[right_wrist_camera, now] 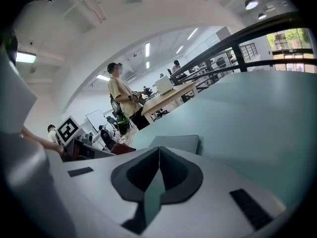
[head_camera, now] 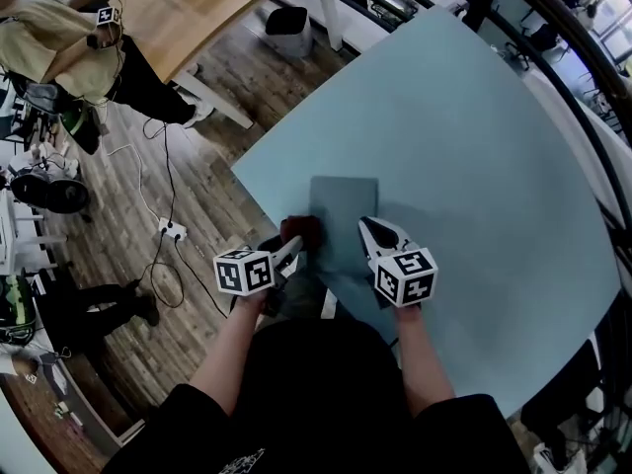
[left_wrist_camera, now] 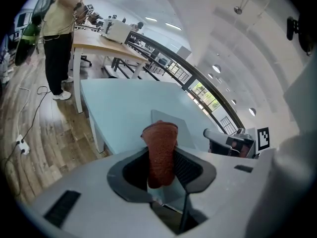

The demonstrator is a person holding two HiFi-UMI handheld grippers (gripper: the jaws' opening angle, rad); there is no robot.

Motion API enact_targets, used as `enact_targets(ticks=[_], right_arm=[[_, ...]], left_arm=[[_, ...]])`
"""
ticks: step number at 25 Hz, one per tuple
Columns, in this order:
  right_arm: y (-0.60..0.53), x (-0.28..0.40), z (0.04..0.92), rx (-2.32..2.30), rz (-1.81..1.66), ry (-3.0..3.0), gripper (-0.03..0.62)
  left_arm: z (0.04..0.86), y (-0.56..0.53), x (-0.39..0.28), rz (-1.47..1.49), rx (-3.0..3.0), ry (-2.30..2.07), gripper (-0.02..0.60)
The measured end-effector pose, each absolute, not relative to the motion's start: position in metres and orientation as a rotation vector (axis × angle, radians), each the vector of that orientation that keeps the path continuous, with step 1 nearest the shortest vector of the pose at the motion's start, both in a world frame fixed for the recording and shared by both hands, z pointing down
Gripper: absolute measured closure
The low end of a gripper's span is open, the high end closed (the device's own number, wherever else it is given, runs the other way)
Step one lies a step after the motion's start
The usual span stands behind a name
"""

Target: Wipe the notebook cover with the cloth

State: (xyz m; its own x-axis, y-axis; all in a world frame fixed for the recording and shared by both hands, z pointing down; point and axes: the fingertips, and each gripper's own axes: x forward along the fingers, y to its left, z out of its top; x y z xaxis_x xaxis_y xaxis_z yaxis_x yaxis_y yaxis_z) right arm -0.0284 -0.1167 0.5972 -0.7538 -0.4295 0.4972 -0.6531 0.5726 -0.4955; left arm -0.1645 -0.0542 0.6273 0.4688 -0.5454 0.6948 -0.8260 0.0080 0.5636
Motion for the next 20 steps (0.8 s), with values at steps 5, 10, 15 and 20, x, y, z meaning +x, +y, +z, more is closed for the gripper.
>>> enact_targets(ticks=[5,10,15,20], right_arm=[[-0.116,-0.026,0.599,0.893,0.983,-2.48,0.586],[-0.12,-0.021,0.597,0.918,0.988,-2.483,0.586],[-0.118,-0.005,0.593,0.972,0.968,-2.461,0.586],[-0.118,0.019,0.595,1.048,0.975,-2.433,0.586]], left_arm=[[0.619,-0.049,-0.179,0.312,1.657,-1.222,0.448],[0.595,-0.055,-0.172,0.284,1.719,-1.19,0.448],[0.579,-0.061,-0.135,0.287,1.798,-1.077,0.448],[0.585,-0.059,-0.086,0.308,1.834,-0.936,0.448]])
